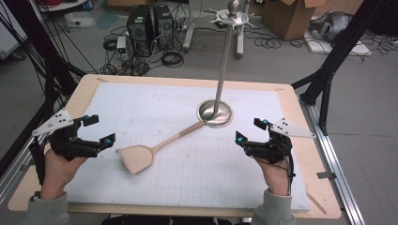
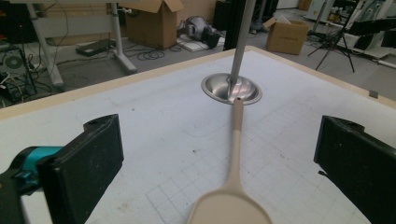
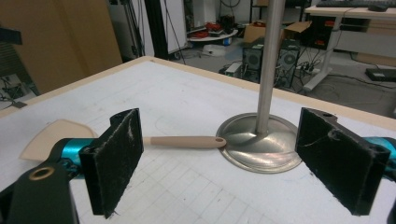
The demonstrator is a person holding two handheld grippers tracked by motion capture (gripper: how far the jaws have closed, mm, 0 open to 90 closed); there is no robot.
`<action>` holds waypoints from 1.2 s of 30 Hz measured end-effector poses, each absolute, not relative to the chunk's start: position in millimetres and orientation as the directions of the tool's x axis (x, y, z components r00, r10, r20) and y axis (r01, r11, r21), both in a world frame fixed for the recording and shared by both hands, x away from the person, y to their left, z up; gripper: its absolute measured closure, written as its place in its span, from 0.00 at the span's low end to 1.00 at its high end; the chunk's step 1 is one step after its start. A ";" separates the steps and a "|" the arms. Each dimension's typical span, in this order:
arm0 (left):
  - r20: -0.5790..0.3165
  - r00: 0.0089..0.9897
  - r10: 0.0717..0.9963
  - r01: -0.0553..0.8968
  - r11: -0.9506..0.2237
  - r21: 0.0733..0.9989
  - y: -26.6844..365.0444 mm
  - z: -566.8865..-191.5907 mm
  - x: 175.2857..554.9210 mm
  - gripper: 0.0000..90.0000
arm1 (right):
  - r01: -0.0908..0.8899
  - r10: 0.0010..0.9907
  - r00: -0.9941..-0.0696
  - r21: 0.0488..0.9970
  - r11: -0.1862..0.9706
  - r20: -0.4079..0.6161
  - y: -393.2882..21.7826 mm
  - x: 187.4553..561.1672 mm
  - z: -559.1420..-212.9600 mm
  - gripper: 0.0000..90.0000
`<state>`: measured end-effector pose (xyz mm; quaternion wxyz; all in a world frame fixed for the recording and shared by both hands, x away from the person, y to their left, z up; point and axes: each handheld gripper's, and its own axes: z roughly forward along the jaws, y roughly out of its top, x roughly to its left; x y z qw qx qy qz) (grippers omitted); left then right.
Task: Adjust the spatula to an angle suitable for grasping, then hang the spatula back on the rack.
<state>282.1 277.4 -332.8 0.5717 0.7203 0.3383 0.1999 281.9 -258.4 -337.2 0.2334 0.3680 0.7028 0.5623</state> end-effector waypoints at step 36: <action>-0.134 0.747 0.651 0.349 -0.212 0.913 224.3 -369.5 321.5 0.02 | 0.296 0.746 -0.661 0.942 0.155 0.085 -248.6 289.1 -342.8 0.16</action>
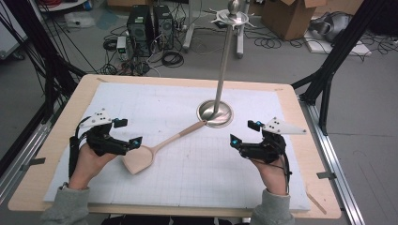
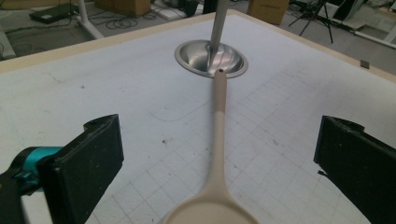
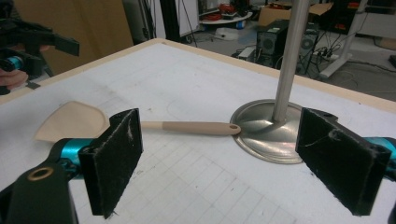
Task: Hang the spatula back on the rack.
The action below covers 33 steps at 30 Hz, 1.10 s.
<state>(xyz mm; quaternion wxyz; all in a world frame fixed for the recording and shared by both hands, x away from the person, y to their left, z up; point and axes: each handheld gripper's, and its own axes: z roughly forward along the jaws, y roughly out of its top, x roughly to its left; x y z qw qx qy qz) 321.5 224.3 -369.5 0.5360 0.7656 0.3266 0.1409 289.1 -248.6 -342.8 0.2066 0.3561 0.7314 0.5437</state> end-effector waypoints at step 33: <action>-0.120 0.757 0.642 0.400 -0.310 0.863 181.2 -357.4 357.1 0.05 | 0.285 0.746 -0.658 0.951 0.117 0.105 -254.9 287.2 -339.9 0.16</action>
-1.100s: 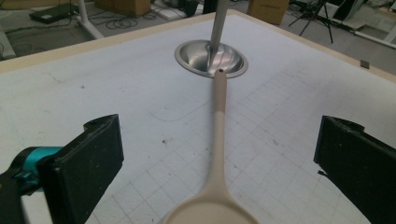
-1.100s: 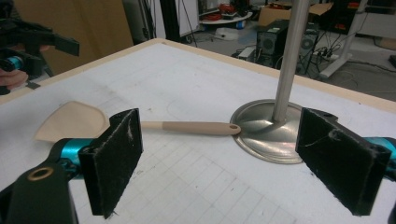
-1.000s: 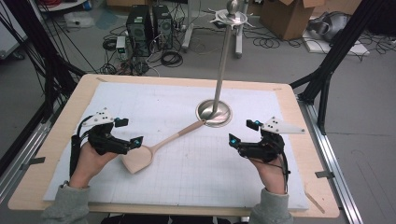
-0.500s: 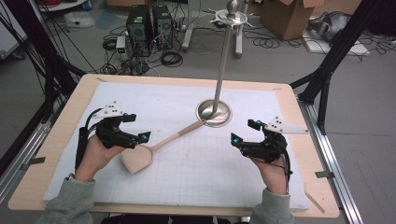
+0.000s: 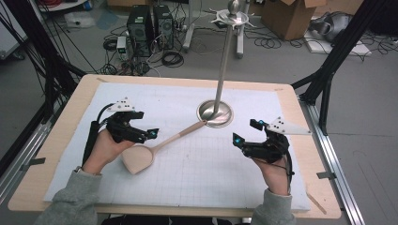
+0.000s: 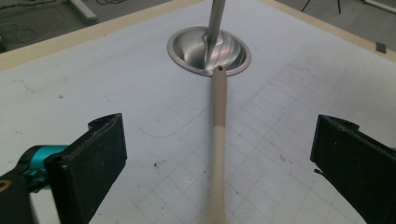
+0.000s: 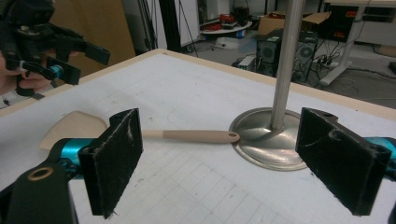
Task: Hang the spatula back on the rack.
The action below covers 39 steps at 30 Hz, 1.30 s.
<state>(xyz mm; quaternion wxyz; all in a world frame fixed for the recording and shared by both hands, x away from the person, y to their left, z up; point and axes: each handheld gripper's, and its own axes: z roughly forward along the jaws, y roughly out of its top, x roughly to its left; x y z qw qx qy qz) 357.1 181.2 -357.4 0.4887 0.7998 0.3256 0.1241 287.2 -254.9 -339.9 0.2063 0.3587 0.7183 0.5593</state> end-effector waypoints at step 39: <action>-0.107 0.765 0.635 0.468 -0.434 0.770 137.5 -407.5 389.3 0.17 | 0.277 0.754 -0.649 0.955 0.108 0.103 -258.1 287.8 -340.3 0.16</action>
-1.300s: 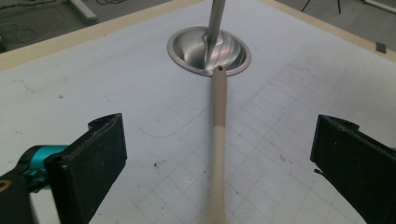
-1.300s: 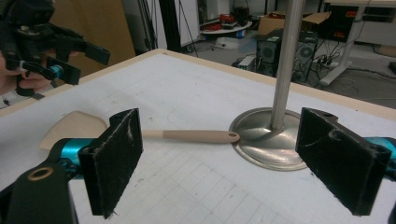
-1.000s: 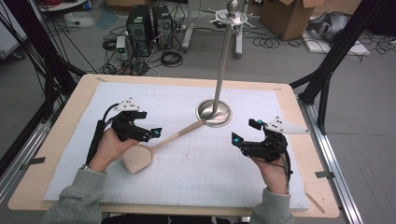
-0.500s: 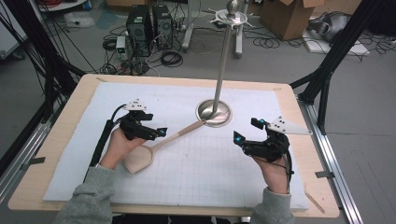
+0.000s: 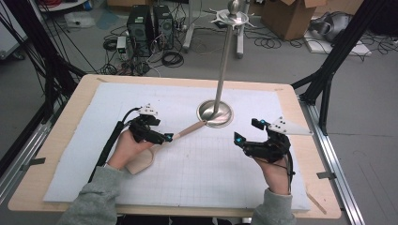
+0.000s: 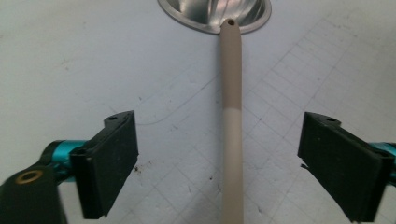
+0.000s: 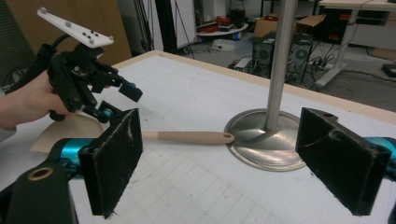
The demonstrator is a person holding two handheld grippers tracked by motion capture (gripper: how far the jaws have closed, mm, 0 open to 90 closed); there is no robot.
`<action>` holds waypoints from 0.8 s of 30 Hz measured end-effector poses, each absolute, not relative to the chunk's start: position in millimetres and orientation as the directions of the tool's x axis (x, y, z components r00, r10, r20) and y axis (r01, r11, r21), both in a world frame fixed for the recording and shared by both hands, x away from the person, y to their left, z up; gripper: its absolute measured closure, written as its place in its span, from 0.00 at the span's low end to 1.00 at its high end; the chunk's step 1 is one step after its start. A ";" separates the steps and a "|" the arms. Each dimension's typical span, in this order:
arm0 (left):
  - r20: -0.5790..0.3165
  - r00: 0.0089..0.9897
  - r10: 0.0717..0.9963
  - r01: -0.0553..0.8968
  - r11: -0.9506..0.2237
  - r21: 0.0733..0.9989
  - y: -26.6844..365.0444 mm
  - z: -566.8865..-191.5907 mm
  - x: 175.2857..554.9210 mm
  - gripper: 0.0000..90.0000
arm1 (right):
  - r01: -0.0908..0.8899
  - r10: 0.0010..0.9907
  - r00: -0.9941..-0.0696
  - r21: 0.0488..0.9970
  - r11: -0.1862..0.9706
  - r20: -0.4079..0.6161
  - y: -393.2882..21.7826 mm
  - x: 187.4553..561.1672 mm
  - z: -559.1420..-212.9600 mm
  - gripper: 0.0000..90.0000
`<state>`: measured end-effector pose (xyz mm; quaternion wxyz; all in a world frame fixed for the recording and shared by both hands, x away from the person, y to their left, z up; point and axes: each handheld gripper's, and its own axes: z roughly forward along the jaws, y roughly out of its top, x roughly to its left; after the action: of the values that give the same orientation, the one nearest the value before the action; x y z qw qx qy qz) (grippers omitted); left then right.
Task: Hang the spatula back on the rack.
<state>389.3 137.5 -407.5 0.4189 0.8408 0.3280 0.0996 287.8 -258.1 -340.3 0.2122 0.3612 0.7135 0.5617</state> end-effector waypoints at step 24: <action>-0.086 0.770 0.632 0.522 -0.546 0.656 123.7 -427.8 391.8 0.44 | 0.266 0.737 -0.667 0.959 0.100 0.108 -257.0 287.5 -339.5 0.16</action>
<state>391.8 123.7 -427.8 0.3442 0.8755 0.3295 0.0802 287.5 -257.0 -339.5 0.2062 0.3519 0.7124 0.5711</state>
